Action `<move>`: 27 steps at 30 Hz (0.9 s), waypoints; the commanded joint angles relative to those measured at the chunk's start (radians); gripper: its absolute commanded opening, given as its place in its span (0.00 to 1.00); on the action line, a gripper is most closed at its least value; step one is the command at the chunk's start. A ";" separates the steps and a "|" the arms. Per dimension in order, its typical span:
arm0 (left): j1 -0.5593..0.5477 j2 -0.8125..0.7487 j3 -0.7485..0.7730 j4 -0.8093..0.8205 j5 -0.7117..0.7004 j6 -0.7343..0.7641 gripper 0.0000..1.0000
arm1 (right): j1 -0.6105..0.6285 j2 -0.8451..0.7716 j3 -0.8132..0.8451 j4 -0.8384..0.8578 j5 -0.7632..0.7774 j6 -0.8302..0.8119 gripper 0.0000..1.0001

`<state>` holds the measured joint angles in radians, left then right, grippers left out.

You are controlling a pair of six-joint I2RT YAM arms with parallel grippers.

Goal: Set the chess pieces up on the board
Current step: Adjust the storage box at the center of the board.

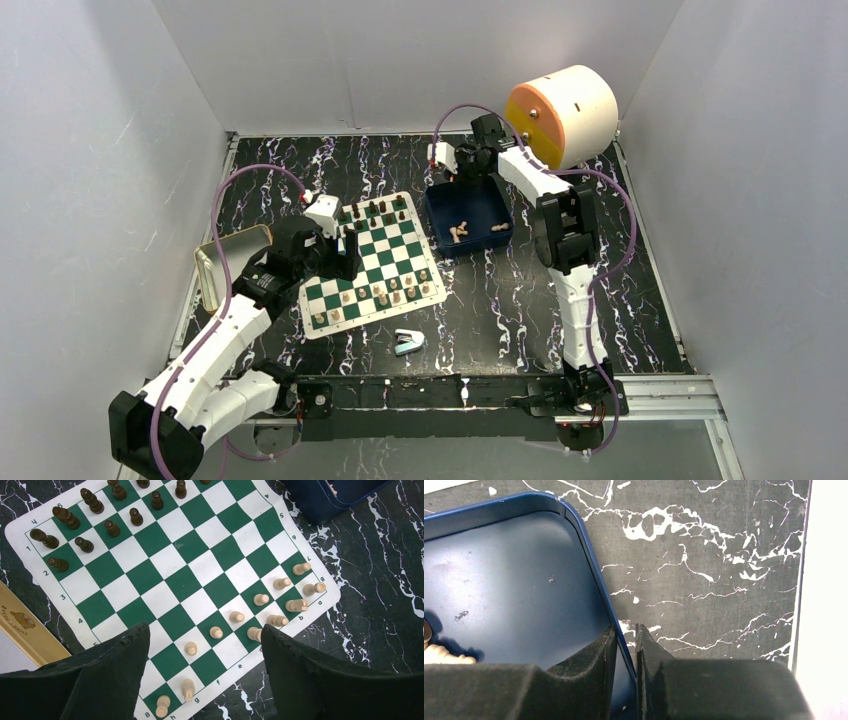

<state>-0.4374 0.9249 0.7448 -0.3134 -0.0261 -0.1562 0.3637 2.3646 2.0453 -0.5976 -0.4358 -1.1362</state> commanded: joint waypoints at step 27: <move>0.003 -0.021 -0.009 0.024 -0.008 0.012 0.78 | -0.079 -0.215 -0.234 0.076 0.139 0.121 0.04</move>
<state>-0.4374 0.9249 0.7448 -0.3130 -0.0265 -0.1562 0.3027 2.2292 1.8374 -0.5438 -0.3603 -1.0515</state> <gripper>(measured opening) 0.783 0.115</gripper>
